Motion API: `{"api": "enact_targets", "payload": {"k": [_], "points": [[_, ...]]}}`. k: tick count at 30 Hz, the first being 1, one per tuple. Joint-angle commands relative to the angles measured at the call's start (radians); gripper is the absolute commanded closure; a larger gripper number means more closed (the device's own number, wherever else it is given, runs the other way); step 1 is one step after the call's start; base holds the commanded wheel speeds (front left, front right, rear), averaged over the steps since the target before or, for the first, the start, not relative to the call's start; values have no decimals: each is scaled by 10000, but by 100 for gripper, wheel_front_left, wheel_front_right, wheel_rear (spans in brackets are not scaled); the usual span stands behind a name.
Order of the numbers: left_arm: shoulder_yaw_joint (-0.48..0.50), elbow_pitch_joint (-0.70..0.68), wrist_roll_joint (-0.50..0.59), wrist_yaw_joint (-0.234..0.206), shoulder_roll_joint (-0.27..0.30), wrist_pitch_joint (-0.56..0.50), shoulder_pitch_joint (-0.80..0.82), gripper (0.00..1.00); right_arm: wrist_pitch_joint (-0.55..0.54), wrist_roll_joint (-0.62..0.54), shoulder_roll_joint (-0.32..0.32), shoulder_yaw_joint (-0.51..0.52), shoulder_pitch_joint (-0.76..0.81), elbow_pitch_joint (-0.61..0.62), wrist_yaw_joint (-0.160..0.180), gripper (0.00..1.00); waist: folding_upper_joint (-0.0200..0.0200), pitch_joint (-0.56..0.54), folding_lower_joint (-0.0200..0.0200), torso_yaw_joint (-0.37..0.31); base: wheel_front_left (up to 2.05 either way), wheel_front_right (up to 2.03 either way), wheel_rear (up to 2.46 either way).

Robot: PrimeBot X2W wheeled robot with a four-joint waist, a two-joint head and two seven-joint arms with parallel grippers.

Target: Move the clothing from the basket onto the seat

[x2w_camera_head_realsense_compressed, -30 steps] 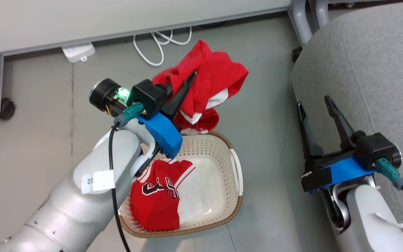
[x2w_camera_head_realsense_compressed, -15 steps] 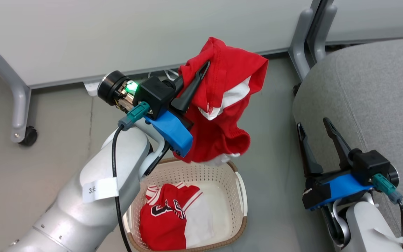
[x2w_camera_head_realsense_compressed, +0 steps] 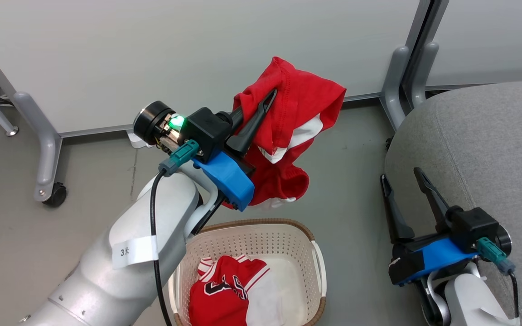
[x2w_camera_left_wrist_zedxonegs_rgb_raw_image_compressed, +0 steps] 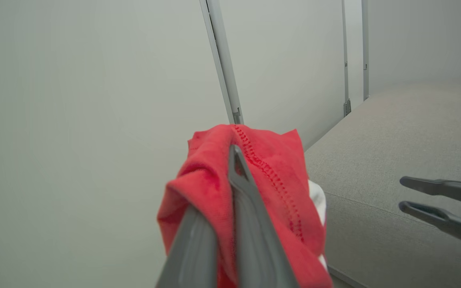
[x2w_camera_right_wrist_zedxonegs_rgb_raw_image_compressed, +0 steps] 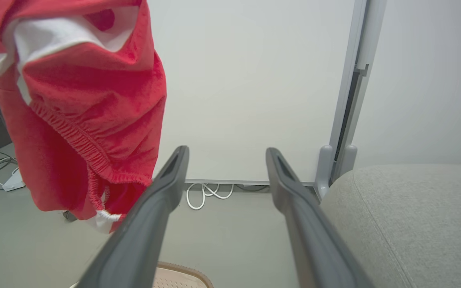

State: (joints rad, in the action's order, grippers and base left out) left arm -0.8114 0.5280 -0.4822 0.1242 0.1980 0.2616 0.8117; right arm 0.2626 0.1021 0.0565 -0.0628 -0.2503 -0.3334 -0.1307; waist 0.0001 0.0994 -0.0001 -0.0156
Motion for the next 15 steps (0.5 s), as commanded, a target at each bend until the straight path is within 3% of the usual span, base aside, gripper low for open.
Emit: {"api": "enact_targets", "payload": {"k": [1,7,15], "points": [[43,0,0,49,11,50,-115,100,34,-12,-20,-95,42,33,-1,0,-1,-12,1,10,0,0,0],[52,32,21,53,-44,48,-134,100,34,-13,-31,-648,-184,18,-1,0,-1,-61,1,25,0,0,0],[-7,74,70,61,-240,50,-111,100,34,30,27,-2361,-777,-296,-1,0,-1,-103,1,127,0,0,0]]}}
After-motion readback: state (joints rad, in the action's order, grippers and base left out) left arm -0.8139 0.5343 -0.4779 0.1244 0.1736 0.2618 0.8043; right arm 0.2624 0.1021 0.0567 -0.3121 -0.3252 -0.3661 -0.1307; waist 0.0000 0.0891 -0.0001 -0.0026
